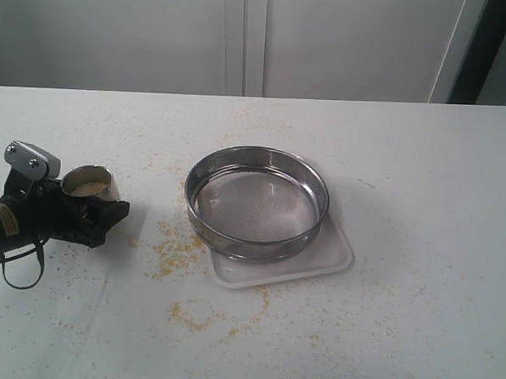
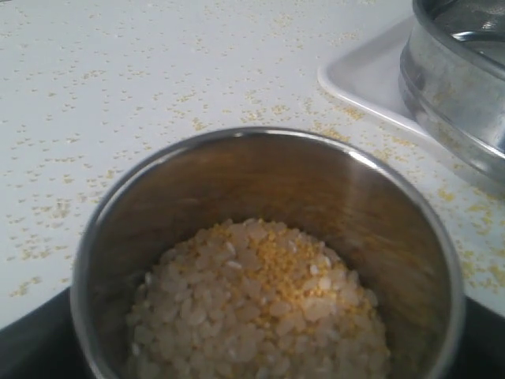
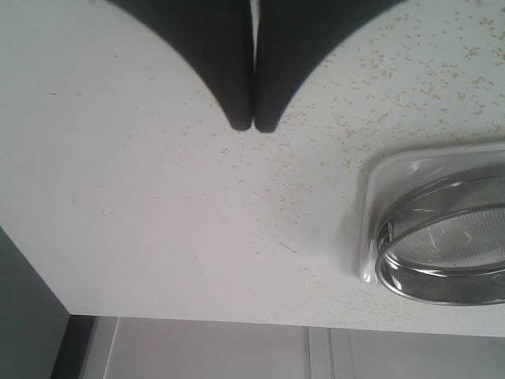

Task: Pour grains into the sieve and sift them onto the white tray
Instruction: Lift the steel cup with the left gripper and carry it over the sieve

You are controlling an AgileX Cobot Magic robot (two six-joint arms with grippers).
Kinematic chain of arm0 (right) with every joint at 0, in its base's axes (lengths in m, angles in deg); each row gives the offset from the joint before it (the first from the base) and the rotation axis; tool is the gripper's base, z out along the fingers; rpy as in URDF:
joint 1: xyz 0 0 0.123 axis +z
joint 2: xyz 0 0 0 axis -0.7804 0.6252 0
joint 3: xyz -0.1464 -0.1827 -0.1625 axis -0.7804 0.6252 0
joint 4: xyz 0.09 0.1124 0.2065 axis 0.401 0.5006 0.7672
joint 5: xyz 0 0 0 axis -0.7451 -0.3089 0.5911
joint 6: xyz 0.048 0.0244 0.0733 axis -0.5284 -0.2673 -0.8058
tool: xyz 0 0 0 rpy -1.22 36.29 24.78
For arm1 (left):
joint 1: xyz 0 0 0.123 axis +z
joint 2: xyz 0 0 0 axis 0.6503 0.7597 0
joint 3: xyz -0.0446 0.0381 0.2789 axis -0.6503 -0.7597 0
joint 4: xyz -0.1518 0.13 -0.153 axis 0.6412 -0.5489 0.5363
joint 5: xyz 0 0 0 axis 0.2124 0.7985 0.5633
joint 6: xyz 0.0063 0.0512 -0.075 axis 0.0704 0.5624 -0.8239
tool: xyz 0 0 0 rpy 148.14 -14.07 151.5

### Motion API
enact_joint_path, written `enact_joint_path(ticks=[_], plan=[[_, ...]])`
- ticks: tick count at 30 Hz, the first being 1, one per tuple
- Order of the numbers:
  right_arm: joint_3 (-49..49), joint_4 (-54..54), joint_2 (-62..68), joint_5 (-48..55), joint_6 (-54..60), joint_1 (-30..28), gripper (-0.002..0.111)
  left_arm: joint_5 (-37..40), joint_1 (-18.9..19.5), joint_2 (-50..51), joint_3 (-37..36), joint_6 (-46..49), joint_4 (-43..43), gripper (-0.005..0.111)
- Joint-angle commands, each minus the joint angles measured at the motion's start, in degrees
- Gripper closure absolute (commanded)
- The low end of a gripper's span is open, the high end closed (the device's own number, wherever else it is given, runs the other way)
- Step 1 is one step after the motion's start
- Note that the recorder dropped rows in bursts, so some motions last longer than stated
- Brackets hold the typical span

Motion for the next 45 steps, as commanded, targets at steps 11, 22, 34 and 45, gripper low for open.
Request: enact_joint_path(ticks=[11, 22, 34, 45], plan=[[0.3, -0.4, -0.2, -1.0, 0.2, -0.1, 0.108, -0.2, -0.4, -3.3, 0.1, -1.8, -0.4, 0.107], [0.3, -0.4, -0.2, -1.0, 0.2, -0.1, 0.108, 1.4, -0.4, -12.2, 0.1, -9.3, -3.9, 0.107], [0.3, -0.4, -0.2, -1.0, 0.2, -0.1, 0.108, 18.9, -4.6, -20.4, 2.7, -14.8, -4.1, 0.107], [0.3, -0.4, -0.2, -1.0, 0.2, -0.1, 0.108, 40.0, -16.2, -21.2, 14.3, -15.4, -4.1, 0.107]])
